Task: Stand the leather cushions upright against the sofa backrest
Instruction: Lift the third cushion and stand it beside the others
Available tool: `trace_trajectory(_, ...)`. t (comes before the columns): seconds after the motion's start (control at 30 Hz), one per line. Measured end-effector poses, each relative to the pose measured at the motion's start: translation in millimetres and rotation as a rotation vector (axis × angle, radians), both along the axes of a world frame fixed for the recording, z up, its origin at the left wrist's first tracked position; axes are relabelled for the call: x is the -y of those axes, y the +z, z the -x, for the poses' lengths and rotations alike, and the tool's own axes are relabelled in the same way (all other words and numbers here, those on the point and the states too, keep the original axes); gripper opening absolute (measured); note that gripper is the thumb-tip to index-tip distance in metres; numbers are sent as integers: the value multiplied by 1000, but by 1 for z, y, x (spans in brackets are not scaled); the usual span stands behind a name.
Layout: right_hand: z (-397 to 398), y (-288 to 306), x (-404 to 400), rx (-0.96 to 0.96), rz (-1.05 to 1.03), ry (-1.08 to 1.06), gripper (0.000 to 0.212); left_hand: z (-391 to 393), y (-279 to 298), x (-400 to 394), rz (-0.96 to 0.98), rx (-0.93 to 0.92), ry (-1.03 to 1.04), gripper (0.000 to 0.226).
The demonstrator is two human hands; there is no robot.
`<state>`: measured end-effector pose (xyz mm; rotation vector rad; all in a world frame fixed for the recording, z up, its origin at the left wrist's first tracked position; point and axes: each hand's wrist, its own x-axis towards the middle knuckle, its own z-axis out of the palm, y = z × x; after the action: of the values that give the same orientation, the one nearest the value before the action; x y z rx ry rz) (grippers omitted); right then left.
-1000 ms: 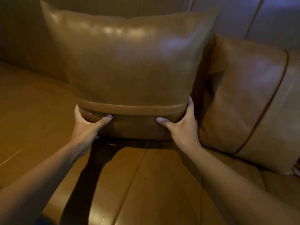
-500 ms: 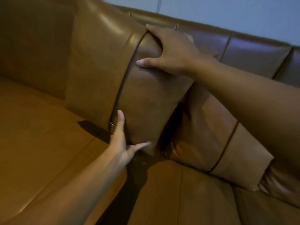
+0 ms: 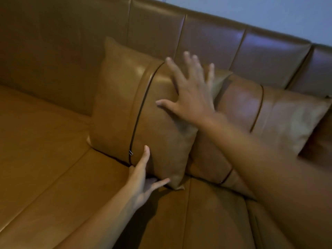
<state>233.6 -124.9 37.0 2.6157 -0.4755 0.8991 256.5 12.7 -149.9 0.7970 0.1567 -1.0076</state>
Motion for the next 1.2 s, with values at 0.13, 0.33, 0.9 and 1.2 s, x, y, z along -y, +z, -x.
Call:
trace_trajectory(0.13,75,-91,-19,695,-628,-55,96,-32,-18,-41,-427,551,226,131)
trace_trajectory(0.33,95,-191,-48,180,-1139,-92,126,-72,-64,-78,-555,951,207,127)
trace_trajectory(0.9,11,-205,-30,228,-1145,-15,111,-94,-79,-36,-490,1200,213,113)
trace_trajectory(1.2,10,-195,-11,219,-1111,-34,108,-104,-80,-14,-864,1498,122,123)
